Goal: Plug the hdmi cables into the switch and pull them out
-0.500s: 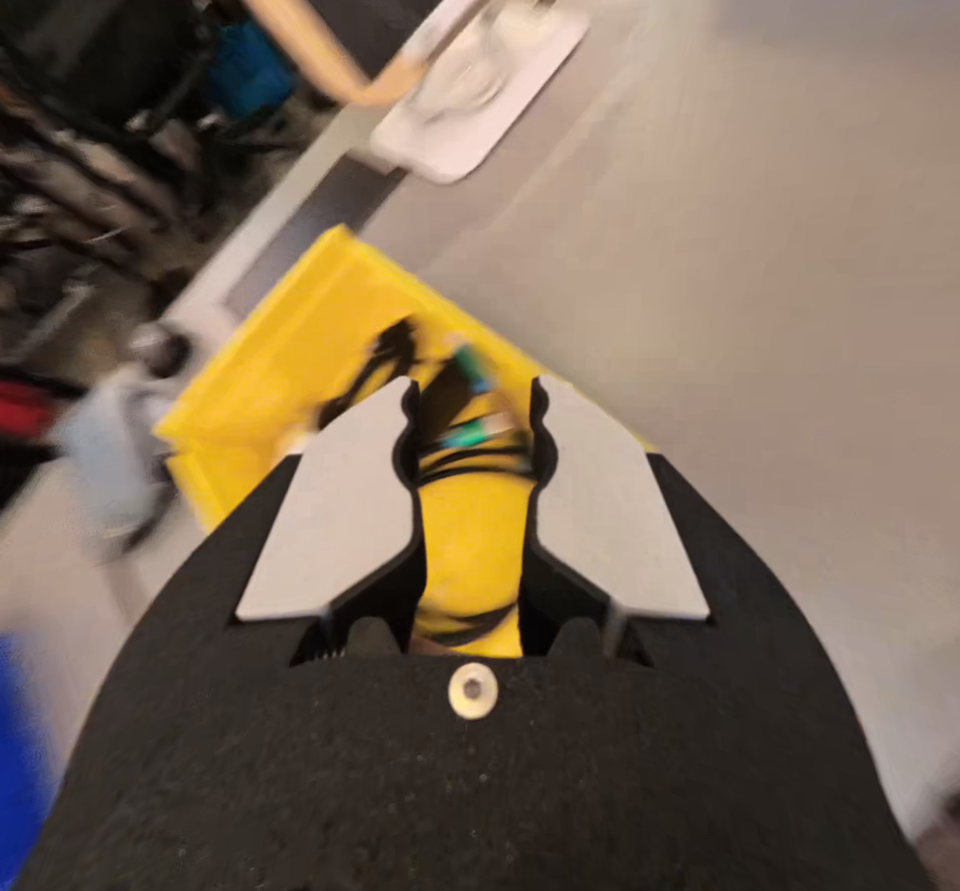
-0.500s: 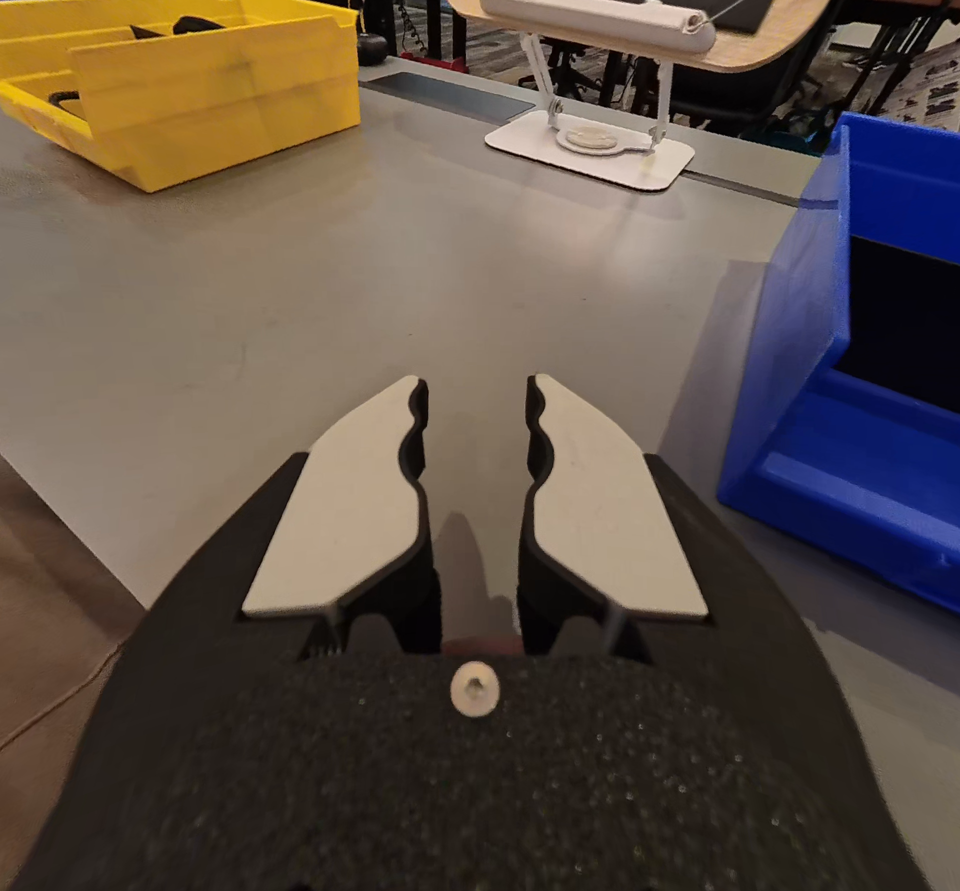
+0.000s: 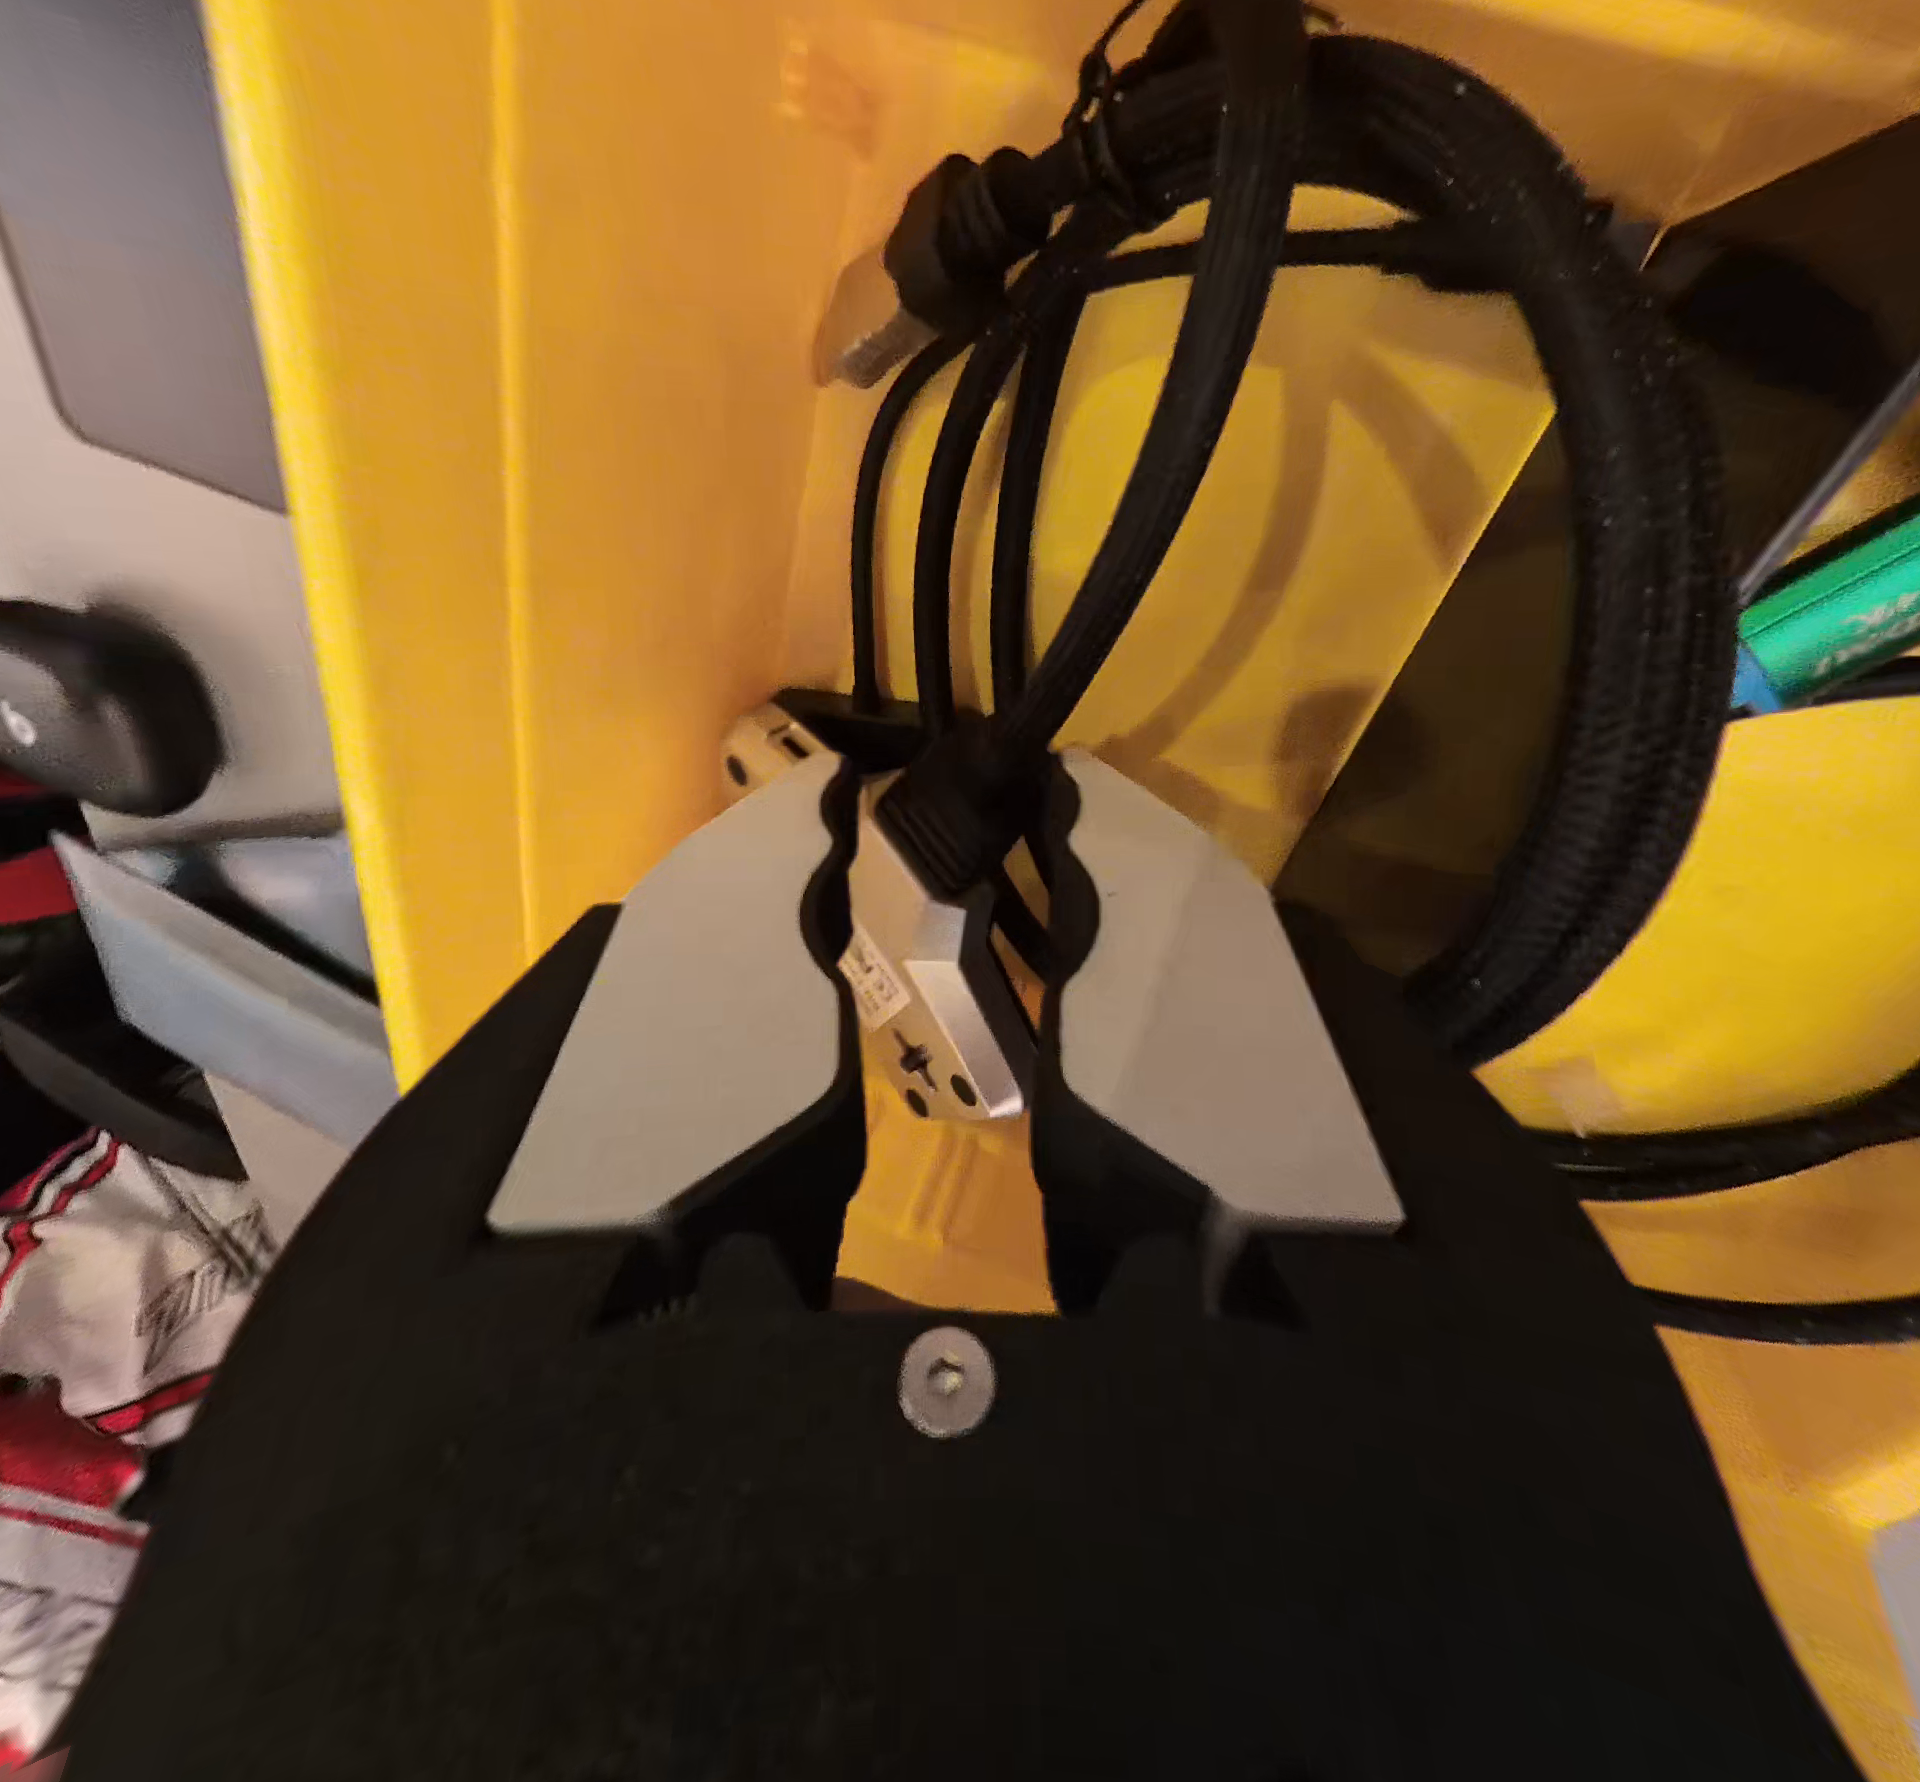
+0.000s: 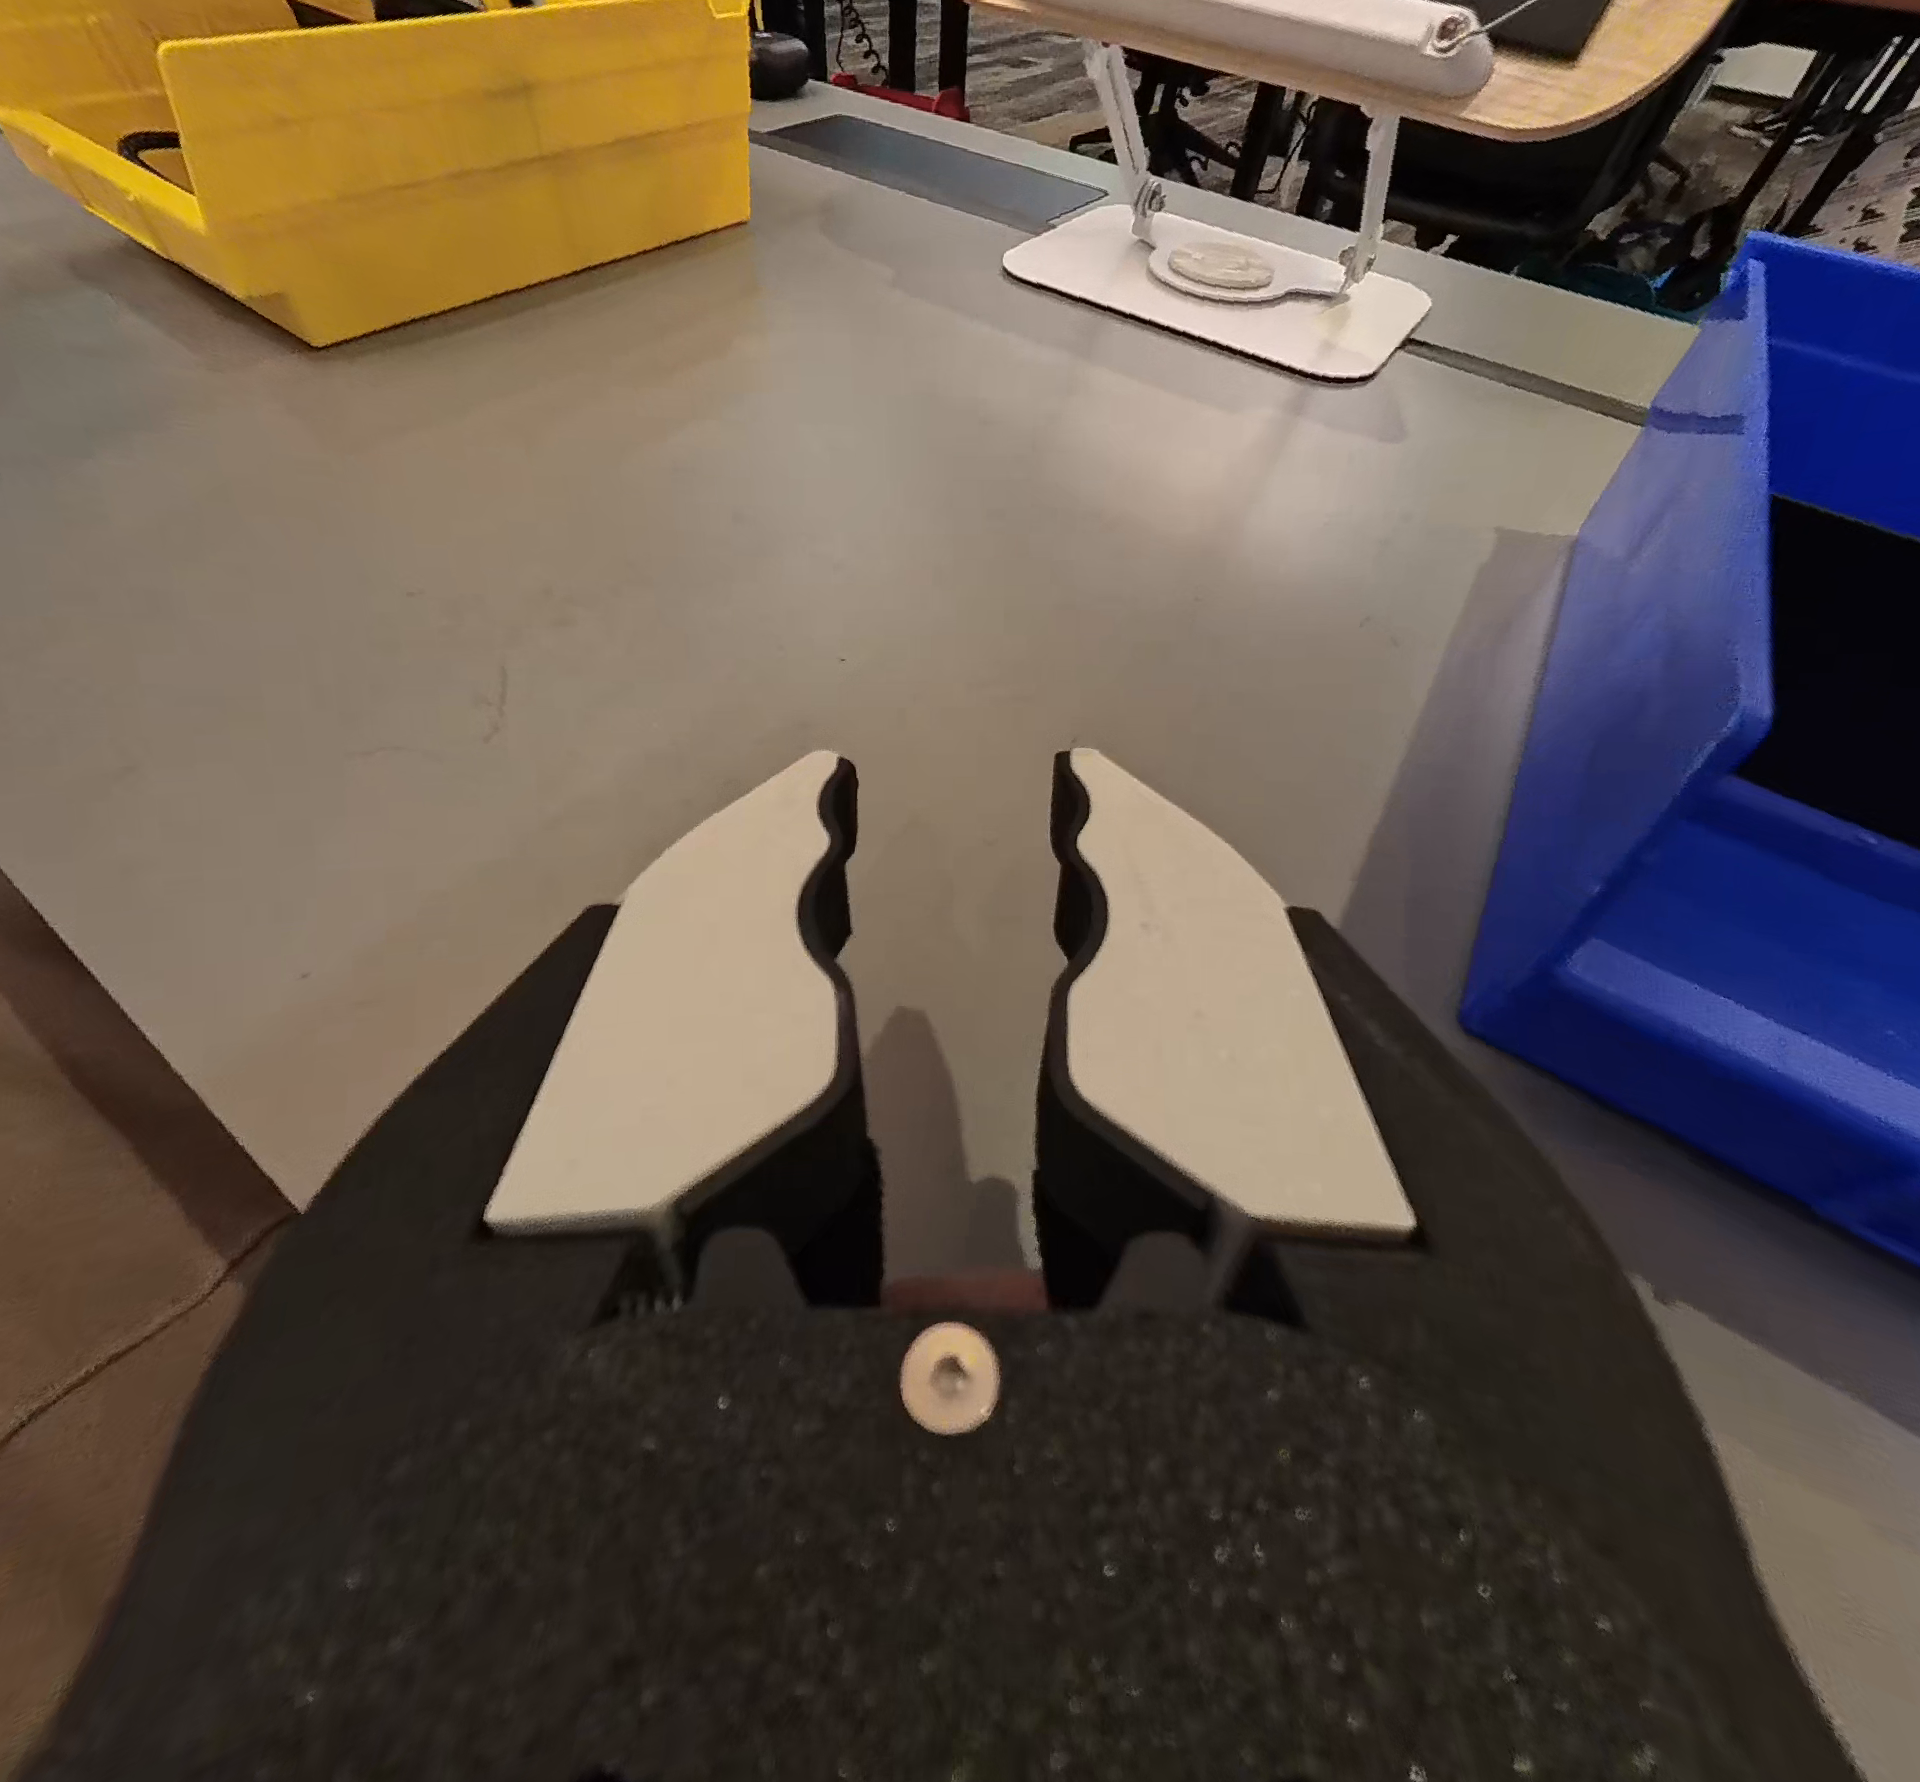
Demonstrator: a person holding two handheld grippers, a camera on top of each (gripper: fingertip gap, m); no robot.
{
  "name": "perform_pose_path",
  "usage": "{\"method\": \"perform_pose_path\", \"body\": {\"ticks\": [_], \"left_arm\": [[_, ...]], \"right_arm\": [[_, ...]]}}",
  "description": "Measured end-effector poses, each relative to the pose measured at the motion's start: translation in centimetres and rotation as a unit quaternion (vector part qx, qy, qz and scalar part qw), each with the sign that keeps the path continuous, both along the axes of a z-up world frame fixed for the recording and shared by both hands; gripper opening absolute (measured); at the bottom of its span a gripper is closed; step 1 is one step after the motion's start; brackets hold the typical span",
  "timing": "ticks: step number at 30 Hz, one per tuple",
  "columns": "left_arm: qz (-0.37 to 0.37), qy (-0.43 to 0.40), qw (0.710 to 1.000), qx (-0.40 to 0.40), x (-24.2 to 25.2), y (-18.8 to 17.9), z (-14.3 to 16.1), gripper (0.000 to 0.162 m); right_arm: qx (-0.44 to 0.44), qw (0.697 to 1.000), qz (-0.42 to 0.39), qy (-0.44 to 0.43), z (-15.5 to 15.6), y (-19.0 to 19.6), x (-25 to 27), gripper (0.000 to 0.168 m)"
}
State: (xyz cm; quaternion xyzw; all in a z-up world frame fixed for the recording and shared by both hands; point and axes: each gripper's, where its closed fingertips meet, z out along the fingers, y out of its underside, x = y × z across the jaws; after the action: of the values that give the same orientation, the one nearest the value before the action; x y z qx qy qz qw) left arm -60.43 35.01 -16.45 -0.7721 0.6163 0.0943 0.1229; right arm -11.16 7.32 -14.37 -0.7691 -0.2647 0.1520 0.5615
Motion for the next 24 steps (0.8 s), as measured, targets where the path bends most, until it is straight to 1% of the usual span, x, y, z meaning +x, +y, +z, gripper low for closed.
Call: {"method": "perform_pose_path", "body": {"ticks": [3, 5, 6, 8, 10, 11, 13, 15, 17, 19, 20, 22, 24], "left_arm": [[-0.029, 0.021, 0.999, 0.004, 0.1, 0.2, -0.4, 0.028], [-0.013, 0.021, 1.0, 0.008, -0.1, 0.1, 0.3, 0.027], [-0.009, 0.009, 1.0, 0.028, -0.1, 0.2, 1.3, 0.026], [0.023, -0.058, 0.997, 0.053, 0.3, 0.3, 4.5, 0.022], [0.057, -0.14, 0.985, 0.084, 0.5, 0.1, 9.3, 0.015], [0.076, -0.191, 0.975, 0.089, 0.9, -0.4, 11.8, 0.014], [0.086, -0.279, 0.948, 0.124, 1.8, -1.4, 17.0, 0.015], [0.089, -0.353, 0.921, 0.138, 3.1, -3.2, 21.4, 0.014], [0.082, -0.436, 0.885, 0.143, 5.3, -5.3, 25.3, 0.014], [0.073, -0.525, 0.838, 0.133, 8.0, -7.7, 28.2, 0.014], [0.081, -0.562, 0.814, 0.125, 9.4, -8.6, 28.9, 0.014], [0.117, -0.63, 0.762, 0.094, 12.1, -10.1, 28.9, 0.014], [0.168, -0.686, 0.708, 0.027, 15.4, -11.6, 26.7, 0.014]], "right_arm": [[-0.003, 1.0, 0.003, -0.003, -0.1, 0.1, -0.2, 0.034], [-0.004, 1.0, 0.006, 0.002, -0.1, 0.1, -0.3, 0.033], [-0.003, 1.0, 0.009, 0.005, 0.0, 0.1, -0.4, 0.033], [0.001, 1.0, 0.02, 0.013, 0.2, 0.2, -0.7, 0.033], [0.007, 0.999, 0.038, 0.009, 0.4, 0.1, -1.1, 0.033], [0.012, 0.999, 0.046, 0.003, 0.4, 0.1, -1.3, 0.033], [0.018, 0.998, 0.059, -0.002, 0.6, 0.1, -1.7, 0.033], [0.017, 0.997, 0.071, 0.01, 0.9, 0.0, -2.2, 0.033], [0.015, 0.997, 0.079, 0.022, 1.2, -0.3, -2.5, 0.033], [0.023, 0.996, 0.081, 0.031, 1.8, -0.5, -2.5, 0.033], [0.028, 0.996, 0.082, 0.034, 2.0, -0.6, -2.5, 0.033], [0.036, 0.995, 0.088, 0.039, 2.6, -0.7, -2.7, 0.033], [0.044, 0.993, 0.105, 0.04, 3.1, -0.8, -3.3, 0.033]]}}
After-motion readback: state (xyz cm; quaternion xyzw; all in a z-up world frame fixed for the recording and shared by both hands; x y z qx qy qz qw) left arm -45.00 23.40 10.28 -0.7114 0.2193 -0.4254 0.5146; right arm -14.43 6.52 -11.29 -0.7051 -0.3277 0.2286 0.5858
